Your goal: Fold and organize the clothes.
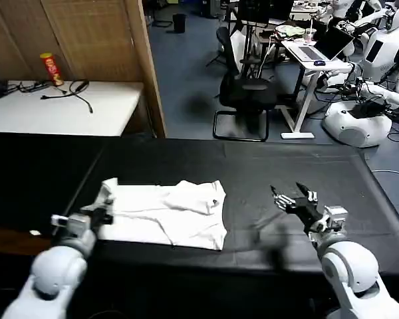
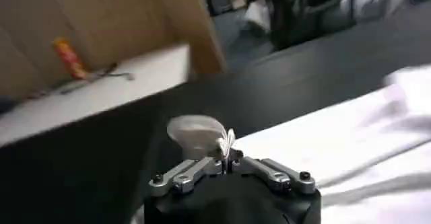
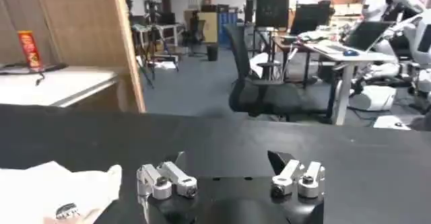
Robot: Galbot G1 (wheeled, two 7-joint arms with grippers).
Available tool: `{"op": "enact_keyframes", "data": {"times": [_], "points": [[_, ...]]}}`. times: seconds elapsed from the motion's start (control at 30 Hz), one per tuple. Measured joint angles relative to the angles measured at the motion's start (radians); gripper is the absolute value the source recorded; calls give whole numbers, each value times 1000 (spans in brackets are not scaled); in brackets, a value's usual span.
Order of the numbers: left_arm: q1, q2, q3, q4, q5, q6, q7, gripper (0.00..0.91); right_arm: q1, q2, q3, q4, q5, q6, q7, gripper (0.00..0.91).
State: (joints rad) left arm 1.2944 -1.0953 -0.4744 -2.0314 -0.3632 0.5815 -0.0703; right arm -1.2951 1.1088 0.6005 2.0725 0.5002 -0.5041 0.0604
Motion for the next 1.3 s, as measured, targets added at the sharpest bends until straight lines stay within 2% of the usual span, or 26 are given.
{"op": "enact_keyframes", "data": {"times": [0.27,0.77,0.8,0.83,1.1,1.3], "points": [[-60,-106,150,-54,-129,16,-26,0,-19,17,9,-2,-22,4,-3,878],[-129,-261,295,25,-147,22,-28,0,-34,13,4,8,-27,5,-13,878],[-130,-264,298,32,-144,21,-27,556,-35,13,1,9,-29,5,-14,878],[-130,-269,300,40,-136,21,-22,878,-35,13,-2,9,-31,6,-16,878],[-125,-333,327,98,-86,-18,-1,878,-31,-5,-37,1,-16,12,-43,878],[-100,-438,333,115,-149,-18,-3,878,-13,-31,-81,-5,0,13,-52,878]]}}
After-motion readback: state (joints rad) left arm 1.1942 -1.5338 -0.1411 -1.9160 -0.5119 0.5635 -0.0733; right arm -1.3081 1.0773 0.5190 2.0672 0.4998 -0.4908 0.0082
